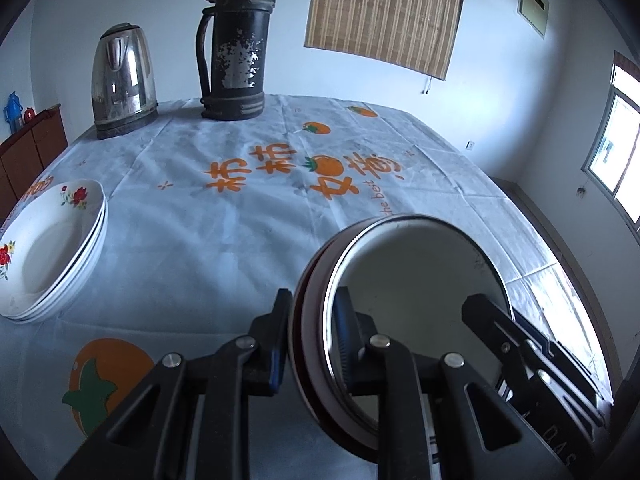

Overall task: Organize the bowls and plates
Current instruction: 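Lift the nested bowl stack with both tools and carry it toward the plate stack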

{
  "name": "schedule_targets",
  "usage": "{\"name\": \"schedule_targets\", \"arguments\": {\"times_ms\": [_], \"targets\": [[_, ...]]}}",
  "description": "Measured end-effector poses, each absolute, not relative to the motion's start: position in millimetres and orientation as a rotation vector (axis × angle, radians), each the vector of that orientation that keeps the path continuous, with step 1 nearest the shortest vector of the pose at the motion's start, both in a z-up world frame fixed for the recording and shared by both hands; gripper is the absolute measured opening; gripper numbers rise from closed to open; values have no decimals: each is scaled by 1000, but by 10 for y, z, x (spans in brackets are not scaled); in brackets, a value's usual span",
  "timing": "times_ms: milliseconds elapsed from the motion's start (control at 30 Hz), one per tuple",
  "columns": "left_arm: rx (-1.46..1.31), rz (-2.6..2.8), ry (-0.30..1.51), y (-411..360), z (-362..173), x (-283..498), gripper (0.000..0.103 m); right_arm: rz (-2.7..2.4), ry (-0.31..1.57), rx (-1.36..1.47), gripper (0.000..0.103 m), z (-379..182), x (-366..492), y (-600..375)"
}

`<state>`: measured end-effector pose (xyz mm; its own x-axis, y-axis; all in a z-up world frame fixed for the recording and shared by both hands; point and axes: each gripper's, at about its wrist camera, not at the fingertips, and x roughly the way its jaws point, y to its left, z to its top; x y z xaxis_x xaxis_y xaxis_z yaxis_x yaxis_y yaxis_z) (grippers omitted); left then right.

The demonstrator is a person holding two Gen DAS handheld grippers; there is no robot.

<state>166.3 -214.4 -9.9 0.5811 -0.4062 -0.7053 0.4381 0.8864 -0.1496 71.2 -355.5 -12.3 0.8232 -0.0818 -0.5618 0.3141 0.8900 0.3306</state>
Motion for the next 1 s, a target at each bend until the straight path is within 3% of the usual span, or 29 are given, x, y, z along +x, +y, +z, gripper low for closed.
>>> {"name": "schedule_targets", "arguments": {"times_ms": [1000], "targets": [[53, -379, 740, -1301, 17, 1291, 19, -124, 567, 439, 29, -115, 495, -2788]]}}
